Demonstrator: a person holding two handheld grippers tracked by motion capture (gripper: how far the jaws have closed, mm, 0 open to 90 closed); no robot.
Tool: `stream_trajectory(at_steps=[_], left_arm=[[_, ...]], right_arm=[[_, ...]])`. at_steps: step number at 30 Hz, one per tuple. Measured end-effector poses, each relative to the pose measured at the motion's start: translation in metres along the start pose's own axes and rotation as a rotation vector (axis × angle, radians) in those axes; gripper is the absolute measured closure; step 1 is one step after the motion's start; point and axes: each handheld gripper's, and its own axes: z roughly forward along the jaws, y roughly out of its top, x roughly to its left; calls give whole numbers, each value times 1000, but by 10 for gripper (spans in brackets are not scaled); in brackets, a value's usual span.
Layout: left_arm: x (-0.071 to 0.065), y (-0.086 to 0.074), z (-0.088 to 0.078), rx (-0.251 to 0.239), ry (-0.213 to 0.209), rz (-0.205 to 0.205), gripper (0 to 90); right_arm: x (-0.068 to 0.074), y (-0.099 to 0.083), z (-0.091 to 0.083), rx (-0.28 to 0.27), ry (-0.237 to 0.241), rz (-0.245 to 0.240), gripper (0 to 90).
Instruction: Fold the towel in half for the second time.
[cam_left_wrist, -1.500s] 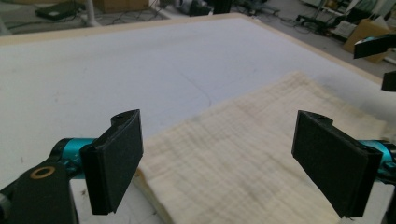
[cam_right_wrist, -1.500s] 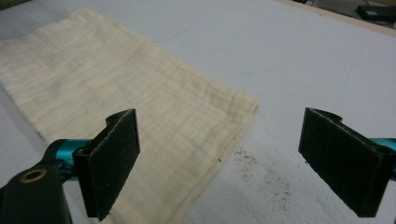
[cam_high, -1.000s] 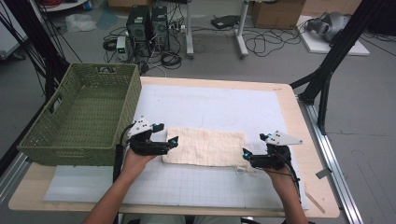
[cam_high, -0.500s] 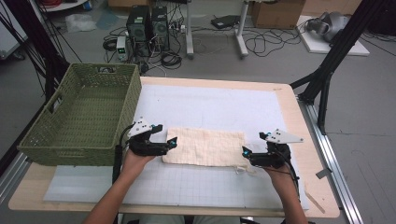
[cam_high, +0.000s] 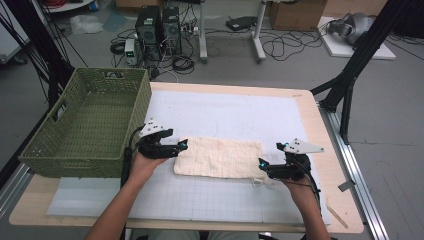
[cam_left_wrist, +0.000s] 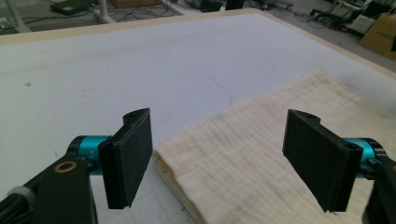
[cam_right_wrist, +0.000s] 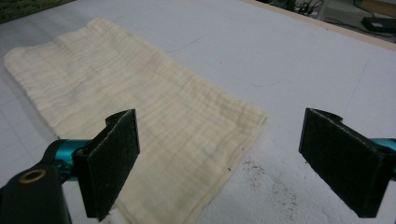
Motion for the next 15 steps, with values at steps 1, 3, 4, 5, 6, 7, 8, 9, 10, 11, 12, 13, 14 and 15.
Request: stream_trajectory(at_steps=[1, 3, 4, 5, 6, 7, 8, 9, 10, 11, 12, 13, 14, 15], left_arm=[[0, 3, 3, 2, -2, 7, 258], [1, 11, 9, 15, -27, 1, 284], [1, 15, 11, 19, -20, 2, 281], [1, 20, 14, 23, -24, -1, 280], [1, 25, 17, 21, -32, -4, 274], [2, 28, 18, 20, -32, 2, 268], [2, 32, 19, 17, -31, 1, 269], [2, 35, 21, 19, -29, 8, 271], [2, 38, 23, 15, -26, 5, 266], [3, 39, 24, 20, -24, 7, 262], [3, 40, 25, 23, -20, 7, 261], [4, 41, 27, 30, -15, 13, 260], [5, 40, 28, 35, -2, 22, 262], [6, 40, 30, 39, 6, 22, 272]], right_arm=[[0, 0, 0, -3, -1, 1, 116], [-1, 0, 0, -1, 4, 7, 116], [-1, 0, 0, 0, 4, 9, 116], [-1, 0, 0, 1, 6, 13, 116], [-1, 0, 0, 1, 6, 14, 116], [-2, 0, 0, -1, 5, 9, 116], [-2, 0, 0, -1, 7, 8, 116], [-2, 0, 0, 0, 9, 10, 116], [-2, 0, 0, 2, 9, 11, 116], [-2, 0, -1, 0, 9, 11, 116], [-3, 0, -1, -2, 10, 12, 116], [-3, 0, -1, 0, 10, 13, 116], [-3, 0, -2, 0, 11, 15, 116], [-3, 0, -2, 0, 10, 15, 116]])
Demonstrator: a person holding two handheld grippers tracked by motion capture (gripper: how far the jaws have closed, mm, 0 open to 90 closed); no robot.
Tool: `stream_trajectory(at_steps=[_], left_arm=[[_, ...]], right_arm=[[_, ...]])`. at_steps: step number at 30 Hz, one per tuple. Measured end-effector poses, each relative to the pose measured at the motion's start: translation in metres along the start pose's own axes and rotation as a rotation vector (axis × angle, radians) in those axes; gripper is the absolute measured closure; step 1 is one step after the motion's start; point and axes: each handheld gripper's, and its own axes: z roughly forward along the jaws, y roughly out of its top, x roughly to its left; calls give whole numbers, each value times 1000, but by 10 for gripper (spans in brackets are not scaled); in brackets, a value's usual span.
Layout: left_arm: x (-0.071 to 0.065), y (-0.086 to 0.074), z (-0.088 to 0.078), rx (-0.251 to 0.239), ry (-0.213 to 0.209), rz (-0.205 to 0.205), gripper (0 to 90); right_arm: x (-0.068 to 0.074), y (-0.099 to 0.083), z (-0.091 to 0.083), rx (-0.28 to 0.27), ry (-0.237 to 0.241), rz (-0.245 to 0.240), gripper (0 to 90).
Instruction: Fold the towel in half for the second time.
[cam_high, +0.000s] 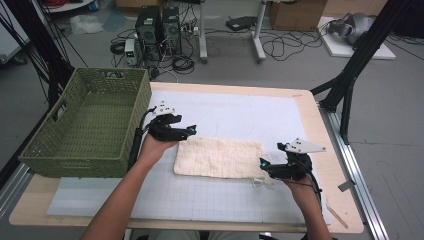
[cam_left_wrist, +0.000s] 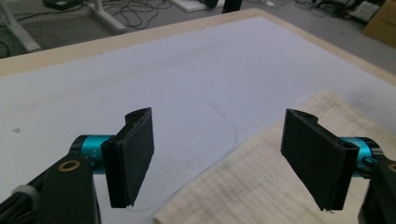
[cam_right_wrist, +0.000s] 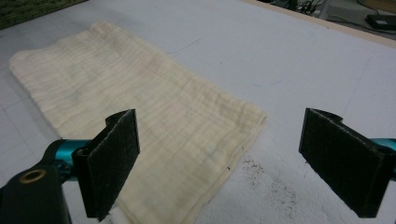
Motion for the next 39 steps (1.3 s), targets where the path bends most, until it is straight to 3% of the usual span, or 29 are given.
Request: stream_trajectory(at_steps=[5, 9, 18, 26, 28, 30, 34, 36, 39], left_arm=[[9, -7, 10, 59, 5, -6, 362], [14, -14, 20, 122, 8, 13, 455], [16, -25, 34, 227, 4, 47, 511], [17, -31, 38, 306, 30, 51, 557], [16, -33, 39, 328, 34, 71, 589], [14, -33, 40, 330, 36, 88, 619], [9, -33, 40, 326, 5, 110, 809], [7, -36, 38, 308, 17, 121, 844], [9, -42, 35, 261, 12, 79, 853]], right_arm=[[1, -1, 2, 18, 1, -2, 116], [0, -1, 3, 18, 0, 1, 116], [-3, -3, 1, 16, -2, 14, 116], [-4, -5, 0, 22, -3, 21, 116], [-5, -5, 0, 27, -5, 22, 116], [-6, -6, 1, 37, -10, 27, 116], [-8, -6, 3, 44, -32, 32, 117], [-12, -5, 6, 51, -43, 47, 117], [-20, -2, 15, 73, -35, 81, 117]])
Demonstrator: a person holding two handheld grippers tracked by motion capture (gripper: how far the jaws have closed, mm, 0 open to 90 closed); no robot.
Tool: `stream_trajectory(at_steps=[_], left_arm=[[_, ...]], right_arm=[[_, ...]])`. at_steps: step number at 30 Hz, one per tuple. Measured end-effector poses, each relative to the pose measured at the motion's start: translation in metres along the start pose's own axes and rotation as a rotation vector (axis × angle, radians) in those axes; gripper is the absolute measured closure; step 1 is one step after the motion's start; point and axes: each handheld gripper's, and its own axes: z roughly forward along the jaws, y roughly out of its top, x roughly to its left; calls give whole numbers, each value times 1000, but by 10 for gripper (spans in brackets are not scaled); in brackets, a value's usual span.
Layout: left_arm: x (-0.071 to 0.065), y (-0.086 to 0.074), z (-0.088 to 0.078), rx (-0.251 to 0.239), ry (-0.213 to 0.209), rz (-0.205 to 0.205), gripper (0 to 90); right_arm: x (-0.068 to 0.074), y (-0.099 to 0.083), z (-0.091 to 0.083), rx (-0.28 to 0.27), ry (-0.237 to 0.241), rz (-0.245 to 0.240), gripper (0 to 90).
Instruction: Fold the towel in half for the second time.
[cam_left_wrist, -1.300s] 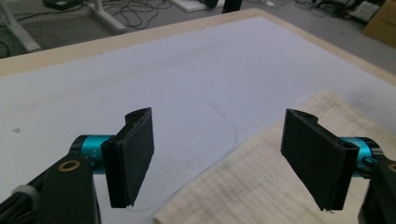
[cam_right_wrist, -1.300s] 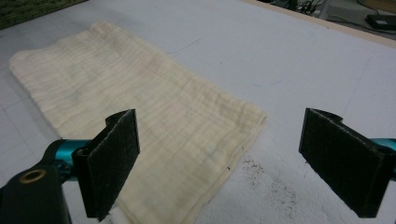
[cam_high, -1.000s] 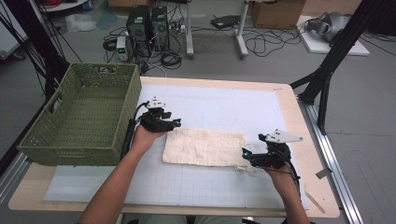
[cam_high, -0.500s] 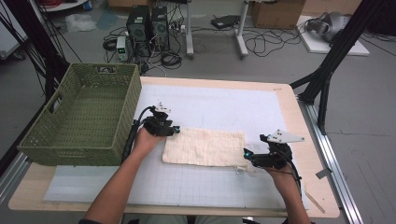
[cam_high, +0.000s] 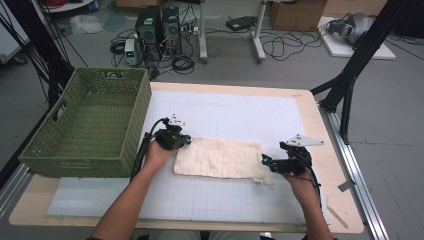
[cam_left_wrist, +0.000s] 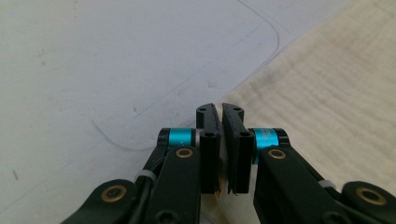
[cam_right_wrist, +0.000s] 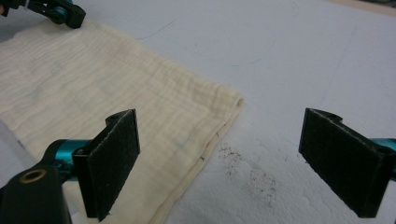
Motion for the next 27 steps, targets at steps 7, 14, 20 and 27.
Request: stream_trajectory(at_steps=[7, 14, 20, 27], left_arm=[[3, 0, -4, -26, -20, -36, 854], [6, -1, -8, -50, -41, -68, 854], [8, -2, -9, -42, -46, -72, 854], [10, -10, -10, -76, -46, -105, 857]], right_arm=[[-13, 20, 35, 99, 9, -24, 239], [-17, 27, 66, 144, 3, -39, 458], [-18, 24, 80, 182, 43, -55, 604], [-13, 26, 80, 194, 71, -125, 841]])
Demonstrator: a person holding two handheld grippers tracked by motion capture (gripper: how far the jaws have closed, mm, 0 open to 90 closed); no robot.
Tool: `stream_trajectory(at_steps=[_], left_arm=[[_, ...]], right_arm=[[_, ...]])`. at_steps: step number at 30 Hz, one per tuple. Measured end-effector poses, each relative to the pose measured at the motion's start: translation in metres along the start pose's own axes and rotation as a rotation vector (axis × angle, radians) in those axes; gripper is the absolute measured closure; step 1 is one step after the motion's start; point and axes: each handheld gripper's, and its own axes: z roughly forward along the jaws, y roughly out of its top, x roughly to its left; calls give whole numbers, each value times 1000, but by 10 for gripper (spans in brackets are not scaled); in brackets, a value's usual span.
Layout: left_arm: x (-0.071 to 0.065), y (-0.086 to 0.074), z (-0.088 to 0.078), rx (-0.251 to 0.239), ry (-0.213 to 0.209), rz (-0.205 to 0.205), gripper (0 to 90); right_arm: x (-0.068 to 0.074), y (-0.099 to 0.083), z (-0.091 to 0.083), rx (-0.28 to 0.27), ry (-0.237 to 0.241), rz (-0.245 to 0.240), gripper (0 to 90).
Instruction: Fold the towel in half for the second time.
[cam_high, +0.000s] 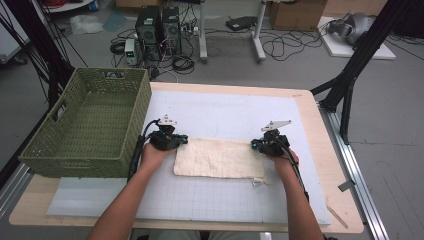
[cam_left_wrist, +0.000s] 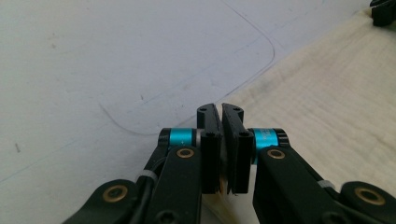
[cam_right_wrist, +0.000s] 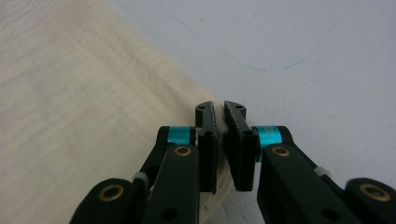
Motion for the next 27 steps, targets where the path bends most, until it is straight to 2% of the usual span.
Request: stream_trajectory(at_steps=[3, 7, 10, 13, 18, 20, 23, 27], left_arm=[[-1, 3, -4, -46, 5, -6, 858], [-4, 8, -10, -127, 13, -7, 858], [-6, 8, -16, -149, -3, 4, 857], [-11, 6, -20, -166, -11, 14, 857], [-19, 5, -28, -162, -26, 44, 854], [-21, 3, -32, -157, -34, 35, 854], [-23, -2, -37, -172, -38, 22, 853], [-29, -10, -42, -178, -50, 24, 851]], right_arm=[[1, 1, -2, -9, -60, -22, 844], [4, 6, -7, -85, -139, -38, 845], [5, 5, -11, -105, -133, -32, 843], [9, 3, -16, -128, -135, -63, 843], [12, -5, -26, -160, -103, -48, 838], [14, -6, -31, -170, -89, -46, 838], [20, -7, -39, -205, -82, -66, 837], [28, -12, -45, -211, -75, -85, 837]])
